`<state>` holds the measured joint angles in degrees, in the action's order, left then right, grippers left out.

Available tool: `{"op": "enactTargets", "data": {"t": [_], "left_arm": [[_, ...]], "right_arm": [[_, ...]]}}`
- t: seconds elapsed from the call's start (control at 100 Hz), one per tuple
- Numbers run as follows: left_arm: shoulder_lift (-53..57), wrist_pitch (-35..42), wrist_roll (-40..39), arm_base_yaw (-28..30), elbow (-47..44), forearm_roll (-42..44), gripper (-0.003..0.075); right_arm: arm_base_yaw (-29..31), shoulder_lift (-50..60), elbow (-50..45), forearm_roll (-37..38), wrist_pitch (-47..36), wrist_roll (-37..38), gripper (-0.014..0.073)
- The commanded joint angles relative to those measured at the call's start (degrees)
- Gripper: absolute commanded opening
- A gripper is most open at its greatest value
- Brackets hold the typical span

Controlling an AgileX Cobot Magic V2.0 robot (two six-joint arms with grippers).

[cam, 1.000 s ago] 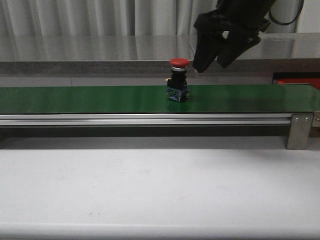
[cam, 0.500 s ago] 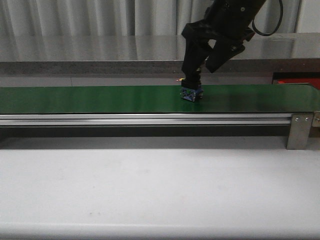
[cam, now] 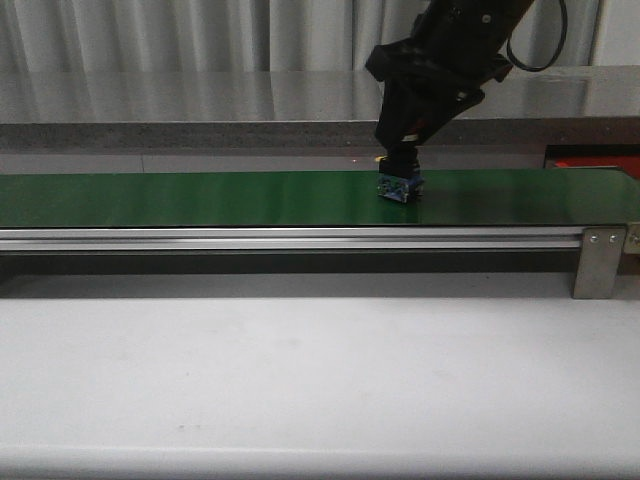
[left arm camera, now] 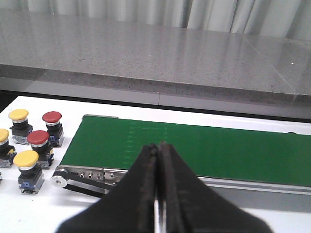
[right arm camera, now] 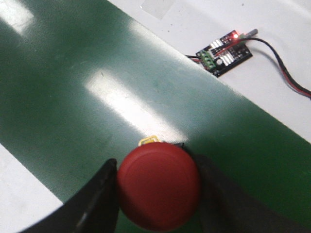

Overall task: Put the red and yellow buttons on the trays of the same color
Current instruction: 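Grasp the red button on the belt with the right gripper, then carry the red button to the red tray and release it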

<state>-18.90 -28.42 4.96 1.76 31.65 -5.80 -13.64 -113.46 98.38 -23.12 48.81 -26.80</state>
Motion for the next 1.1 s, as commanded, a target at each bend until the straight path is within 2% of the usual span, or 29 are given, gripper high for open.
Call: {"op": "enactTargets", "data": {"t": [0.0,0.23,0.4,0.57,0.72,1.09], "left_arm": [[-0.44,4.37,0.00,-0.37,1.43,-0.72,-0.0019],[-0.44,4.37,0.00,-0.37,1.43,-0.72,-0.0019],[-0.44,4.37,0.00,-0.37,1.43,-0.72,-0.0019],[-0.44,4.37,0.00,-0.37,1.43,-0.72,-0.0019],[-0.44,4.37,0.00,-0.37,1.43,-0.72,-0.0019],[-0.44,4.37,0.00,-0.37,1.43,-0.72,-0.0019]], "right_arm": [[2.71,3.38,4.75,0.24,0.36,1.76,0.0166],[14.10,3.43,13.34,2.30,5.27,4.33,0.0166],[24.20,3.07,13.97,2.30,4.42,4.64,0.0166],[30.83,0.59,13.85,2.24,3.94,4.83,0.0166],[33.02,-2.75,13.78,2.29,3.90,4.83,0.0166],[32.96,-9.31,13.78,2.23,2.47,4.83,0.0166]]}}
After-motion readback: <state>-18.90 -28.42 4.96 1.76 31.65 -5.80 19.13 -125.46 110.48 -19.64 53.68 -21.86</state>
